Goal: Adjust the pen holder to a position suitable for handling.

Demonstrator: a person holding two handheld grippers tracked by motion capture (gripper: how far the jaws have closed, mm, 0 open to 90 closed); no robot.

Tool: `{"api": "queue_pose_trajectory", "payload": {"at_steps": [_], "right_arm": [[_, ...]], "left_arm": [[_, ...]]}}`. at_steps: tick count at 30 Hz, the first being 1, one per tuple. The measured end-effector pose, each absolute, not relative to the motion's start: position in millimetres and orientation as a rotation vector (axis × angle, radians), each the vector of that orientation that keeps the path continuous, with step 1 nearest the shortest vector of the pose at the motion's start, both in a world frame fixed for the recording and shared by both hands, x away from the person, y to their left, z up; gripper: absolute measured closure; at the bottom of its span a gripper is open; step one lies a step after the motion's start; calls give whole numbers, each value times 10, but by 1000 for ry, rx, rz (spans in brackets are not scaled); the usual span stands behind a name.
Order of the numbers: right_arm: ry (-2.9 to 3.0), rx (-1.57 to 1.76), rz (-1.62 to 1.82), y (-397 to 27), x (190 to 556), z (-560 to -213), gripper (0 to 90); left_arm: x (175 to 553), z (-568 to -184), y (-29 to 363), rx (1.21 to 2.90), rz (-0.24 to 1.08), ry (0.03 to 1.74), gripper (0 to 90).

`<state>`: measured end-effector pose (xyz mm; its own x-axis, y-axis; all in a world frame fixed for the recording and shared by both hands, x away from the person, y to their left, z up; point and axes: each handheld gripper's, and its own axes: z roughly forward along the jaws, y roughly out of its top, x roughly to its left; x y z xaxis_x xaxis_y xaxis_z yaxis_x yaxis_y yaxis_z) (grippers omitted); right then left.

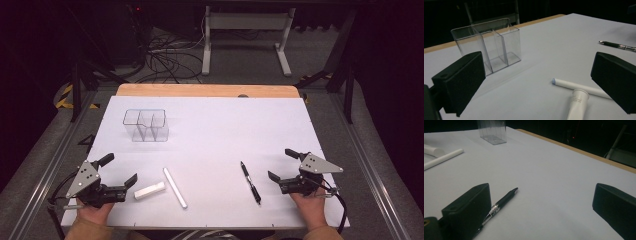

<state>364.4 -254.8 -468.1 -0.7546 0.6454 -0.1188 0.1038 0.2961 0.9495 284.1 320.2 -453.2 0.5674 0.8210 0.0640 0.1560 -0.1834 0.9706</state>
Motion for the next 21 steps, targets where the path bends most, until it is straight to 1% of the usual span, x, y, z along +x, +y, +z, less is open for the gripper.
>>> {"api": "queue_pose_trajectory", "payload": {"at_steps": [3, 11, 21], "right_arm": [[2088, 672, 1473, -2547, 3654, -4686, 24], [2093, 687, 1477, -2548, 3664, -4695, 24], [2111, 710, 1461, -2548, 3670, -4710, 24]], "left_arm": [[2836, -4519, 3209, 1675, 740, 827, 4], [2856, -4445, 3233, 1662, 690, 832, 20], [2993, -4321, 3221, 1683, 647, 809, 23]]}}
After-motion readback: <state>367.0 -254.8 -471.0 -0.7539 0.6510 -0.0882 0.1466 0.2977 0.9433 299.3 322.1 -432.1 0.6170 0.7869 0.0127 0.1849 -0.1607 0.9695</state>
